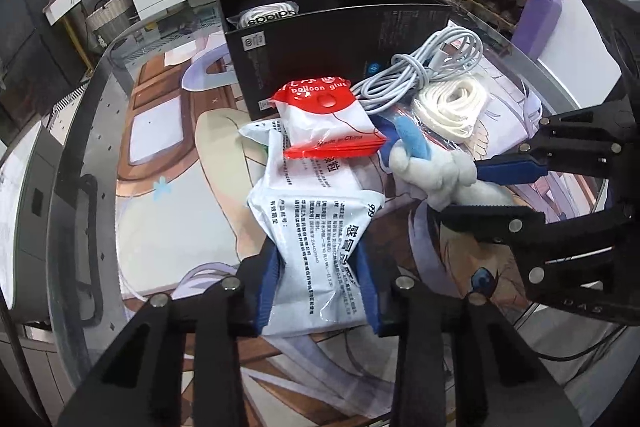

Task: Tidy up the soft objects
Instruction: 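Grasp the white printed packet with the left tool while the right tool grasps the plush toy, then carry the packet and plush toy over the black box with both tools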

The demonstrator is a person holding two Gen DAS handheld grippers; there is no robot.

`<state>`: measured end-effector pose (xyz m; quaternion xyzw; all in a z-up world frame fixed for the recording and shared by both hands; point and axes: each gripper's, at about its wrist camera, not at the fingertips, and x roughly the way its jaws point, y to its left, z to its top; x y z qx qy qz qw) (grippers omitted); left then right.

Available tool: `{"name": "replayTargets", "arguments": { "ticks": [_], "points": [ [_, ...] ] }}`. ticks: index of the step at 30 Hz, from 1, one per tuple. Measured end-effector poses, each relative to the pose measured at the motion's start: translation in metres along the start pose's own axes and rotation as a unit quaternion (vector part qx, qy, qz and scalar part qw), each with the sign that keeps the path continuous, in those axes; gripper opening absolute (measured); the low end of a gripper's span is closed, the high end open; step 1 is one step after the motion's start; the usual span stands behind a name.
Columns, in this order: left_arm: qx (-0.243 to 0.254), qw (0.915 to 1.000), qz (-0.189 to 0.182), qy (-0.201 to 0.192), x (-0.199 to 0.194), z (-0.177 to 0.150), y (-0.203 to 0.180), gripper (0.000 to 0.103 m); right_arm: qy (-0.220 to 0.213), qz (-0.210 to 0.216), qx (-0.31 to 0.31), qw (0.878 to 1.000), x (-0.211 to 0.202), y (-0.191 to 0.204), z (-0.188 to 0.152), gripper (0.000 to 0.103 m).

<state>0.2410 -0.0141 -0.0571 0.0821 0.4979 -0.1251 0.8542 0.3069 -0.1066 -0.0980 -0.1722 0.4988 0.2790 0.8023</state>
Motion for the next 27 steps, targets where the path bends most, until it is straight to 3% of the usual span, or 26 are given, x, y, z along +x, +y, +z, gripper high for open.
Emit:
{"name": "replayTargets", "arguments": {
  "ticks": [16,27],
  "points": [
    [-0.012,0.9990,-0.021,-0.038,-0.027,0.012,0.001,0.030,-0.056,0.021,0.021,0.998,-0.050,-0.012,-0.001,0.027],
    [-0.014,0.9947,-0.026,-0.098,-0.059,0.040,-0.003,0.030,-0.124,0.021,0.053,0.991,-0.093,-0.024,0.014,0.027]
  ]
}}
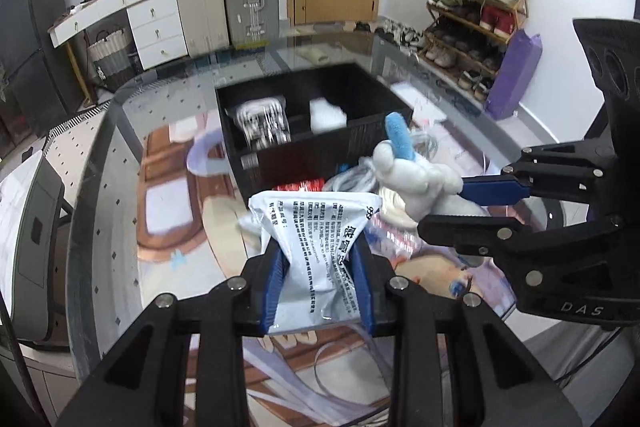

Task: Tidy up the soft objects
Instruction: 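Carry the packet and plush toy over the black box with both tools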

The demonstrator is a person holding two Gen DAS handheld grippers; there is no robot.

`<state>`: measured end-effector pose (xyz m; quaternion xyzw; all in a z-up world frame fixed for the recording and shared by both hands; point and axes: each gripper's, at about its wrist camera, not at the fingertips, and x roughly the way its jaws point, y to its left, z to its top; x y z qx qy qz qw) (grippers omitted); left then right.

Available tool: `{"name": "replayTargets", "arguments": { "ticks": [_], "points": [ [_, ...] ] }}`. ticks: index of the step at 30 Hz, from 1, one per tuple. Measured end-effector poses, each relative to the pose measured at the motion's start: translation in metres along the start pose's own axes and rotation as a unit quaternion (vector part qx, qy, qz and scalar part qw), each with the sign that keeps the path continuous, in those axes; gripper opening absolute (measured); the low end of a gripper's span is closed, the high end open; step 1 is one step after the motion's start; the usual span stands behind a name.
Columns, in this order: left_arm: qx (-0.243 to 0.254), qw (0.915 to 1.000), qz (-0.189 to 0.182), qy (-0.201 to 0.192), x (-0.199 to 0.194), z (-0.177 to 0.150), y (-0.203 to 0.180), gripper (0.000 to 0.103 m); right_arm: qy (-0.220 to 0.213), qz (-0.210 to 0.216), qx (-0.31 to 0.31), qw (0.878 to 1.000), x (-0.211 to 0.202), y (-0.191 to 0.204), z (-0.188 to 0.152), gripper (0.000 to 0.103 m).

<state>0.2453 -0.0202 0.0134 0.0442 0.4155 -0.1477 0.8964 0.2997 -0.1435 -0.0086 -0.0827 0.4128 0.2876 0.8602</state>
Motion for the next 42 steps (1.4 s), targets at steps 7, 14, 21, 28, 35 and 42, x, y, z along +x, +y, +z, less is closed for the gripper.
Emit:
{"name": "replayTargets", "arguments": {
  "ticks": [7,14,21,28,35,42],
  "points": [
    [-0.022,0.9987,0.000,-0.046,-0.011,0.029,0.013,0.030,-0.050,-0.007,0.017,0.999,-0.018,-0.008,0.028,0.027],
    [-0.047,0.9960,0.015,-0.075,-0.003,0.060,0.036,0.030,-0.090,-0.033,0.025,0.995,-0.022,-0.019,0.060,0.027],
    [-0.048,0.9945,0.028,-0.088,0.014,0.080,0.039,0.030,-0.116,-0.058,0.027,0.991,-0.010,-0.029,0.088,0.027],
    [-0.065,0.9944,0.039,-0.074,0.049,0.094,0.052,0.030,-0.123,-0.071,0.039,0.989,0.015,-0.046,0.105,0.027],
    [-0.073,0.9946,0.046,-0.056,0.077,0.098,0.052,0.030,-0.099,-0.080,0.042,0.991,0.056,-0.063,0.109,0.027],
    [-0.074,0.9955,0.047,-0.036,0.095,0.096,0.051,0.030,-0.071,-0.069,0.055,0.994,0.083,-0.080,0.103,0.027]
  ]
}}
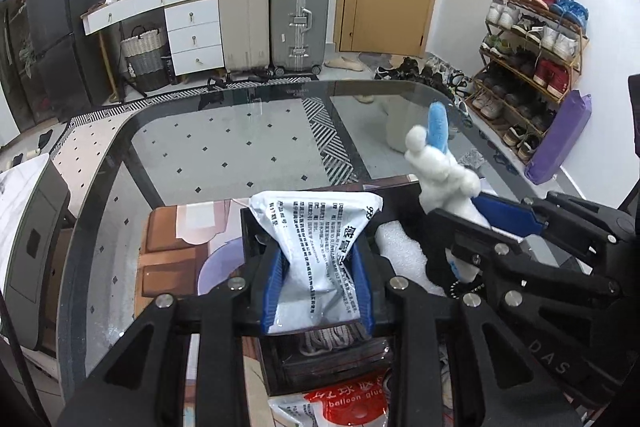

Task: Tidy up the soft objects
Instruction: 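Carry the packet and plush toy over the black box with both tools, then lower both items into the box and open both tools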

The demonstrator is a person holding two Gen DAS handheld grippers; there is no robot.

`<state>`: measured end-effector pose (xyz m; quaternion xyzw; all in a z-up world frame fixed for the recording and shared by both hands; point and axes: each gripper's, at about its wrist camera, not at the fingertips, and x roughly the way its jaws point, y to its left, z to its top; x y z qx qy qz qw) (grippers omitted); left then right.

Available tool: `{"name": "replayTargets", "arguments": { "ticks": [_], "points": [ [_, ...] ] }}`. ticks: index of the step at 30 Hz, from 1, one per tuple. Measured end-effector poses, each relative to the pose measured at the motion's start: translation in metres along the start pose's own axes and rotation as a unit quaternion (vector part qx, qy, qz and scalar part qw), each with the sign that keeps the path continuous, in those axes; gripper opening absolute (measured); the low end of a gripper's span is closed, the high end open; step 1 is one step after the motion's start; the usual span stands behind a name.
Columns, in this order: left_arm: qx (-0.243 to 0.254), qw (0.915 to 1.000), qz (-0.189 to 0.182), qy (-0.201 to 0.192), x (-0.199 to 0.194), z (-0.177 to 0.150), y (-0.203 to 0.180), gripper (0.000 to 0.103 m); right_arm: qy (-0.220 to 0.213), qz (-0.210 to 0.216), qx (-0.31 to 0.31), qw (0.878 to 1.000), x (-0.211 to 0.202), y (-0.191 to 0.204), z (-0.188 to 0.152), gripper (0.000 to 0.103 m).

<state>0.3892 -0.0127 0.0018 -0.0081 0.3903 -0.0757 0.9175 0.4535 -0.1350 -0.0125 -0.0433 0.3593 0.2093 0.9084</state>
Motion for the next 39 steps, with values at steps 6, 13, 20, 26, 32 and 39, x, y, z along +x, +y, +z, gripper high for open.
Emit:
{"name": "replayTargets", "arguments": {
  "ticks": [6,13,20,26,32,39],
  "points": [
    [0.000,0.9999,0.000,0.013,0.006,-0.002,-0.002,0.030,0.047,0.005,-0.001,0.999,0.018,-0.003,-0.009,0.027],
    [0.002,0.9997,0.002,0.022,0.010,-0.004,-0.001,0.030,0.074,0.004,0.003,0.997,0.028,-0.007,-0.019,0.027],
    [-0.009,0.9995,-0.005,0.031,0.011,-0.005,0.003,0.031,0.079,0.003,0.009,0.997,0.026,-0.011,-0.025,0.027],
    [-0.011,0.9994,-0.007,0.031,0.011,-0.006,0.004,0.031,0.079,0.000,0.012,0.997,0.025,-0.015,-0.026,0.027],
    [-0.010,0.9994,-0.004,0.032,0.011,-0.006,0.004,0.031,0.076,0.002,0.012,0.997,0.022,-0.011,-0.021,0.027],
    [-0.009,0.9993,-0.004,0.037,0.014,-0.008,0.003,0.031,0.080,0.002,0.012,0.997,0.023,-0.009,-0.022,0.028]
  ]
}}
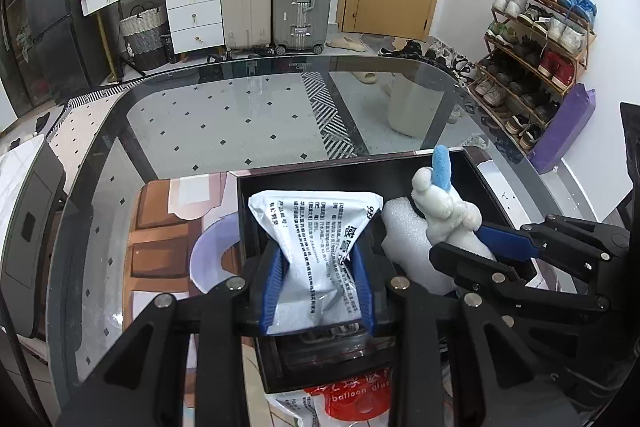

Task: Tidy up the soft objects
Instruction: 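Lower both items into the box and open both tools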

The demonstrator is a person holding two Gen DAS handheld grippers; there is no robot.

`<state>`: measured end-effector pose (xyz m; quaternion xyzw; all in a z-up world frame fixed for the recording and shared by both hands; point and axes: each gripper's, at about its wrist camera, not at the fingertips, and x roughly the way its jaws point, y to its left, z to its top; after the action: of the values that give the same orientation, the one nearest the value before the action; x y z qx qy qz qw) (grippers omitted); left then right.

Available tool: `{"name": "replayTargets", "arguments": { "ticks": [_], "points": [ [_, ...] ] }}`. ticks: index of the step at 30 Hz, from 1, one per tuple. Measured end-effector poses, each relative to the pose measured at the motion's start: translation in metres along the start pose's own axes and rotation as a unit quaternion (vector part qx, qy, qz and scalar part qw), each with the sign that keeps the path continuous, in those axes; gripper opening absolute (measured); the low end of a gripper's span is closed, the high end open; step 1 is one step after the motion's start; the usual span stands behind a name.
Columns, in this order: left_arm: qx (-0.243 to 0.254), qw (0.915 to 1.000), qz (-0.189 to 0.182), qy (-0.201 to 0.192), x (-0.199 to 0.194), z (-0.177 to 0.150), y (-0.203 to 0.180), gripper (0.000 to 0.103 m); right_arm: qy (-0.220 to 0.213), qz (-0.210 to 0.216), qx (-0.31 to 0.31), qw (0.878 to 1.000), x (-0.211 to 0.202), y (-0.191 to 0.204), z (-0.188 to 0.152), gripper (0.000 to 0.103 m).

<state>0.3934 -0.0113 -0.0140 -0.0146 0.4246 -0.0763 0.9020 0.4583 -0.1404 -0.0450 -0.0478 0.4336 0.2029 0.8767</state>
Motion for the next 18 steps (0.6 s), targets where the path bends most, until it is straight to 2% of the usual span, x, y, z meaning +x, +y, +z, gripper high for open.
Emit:
{"name": "replayTargets", "arguments": {
  "ticks": [5,10,14,18],
  "points": [
    [0.001,0.9999,-0.010,0.011,0.005,-0.002,-0.002,0.031,-0.002,0.000,-0.003,1.000,0.001,0.000,-0.002,0.030],
    [0.005,0.9999,-0.001,0.009,0.004,-0.002,-0.005,0.032,-0.003,-0.005,-0.006,1.000,-0.001,0.003,-0.004,0.030],
    [0.007,0.9998,-0.012,0.013,0.003,-0.003,-0.007,0.040,-0.006,-0.008,-0.005,1.000,-0.006,0.002,-0.005,0.037],
    [0.013,0.9998,-0.012,0.008,0.000,-0.004,-0.008,0.047,-0.015,-0.010,0.001,1.000,-0.016,0.000,-0.004,0.038]
  ]
}}
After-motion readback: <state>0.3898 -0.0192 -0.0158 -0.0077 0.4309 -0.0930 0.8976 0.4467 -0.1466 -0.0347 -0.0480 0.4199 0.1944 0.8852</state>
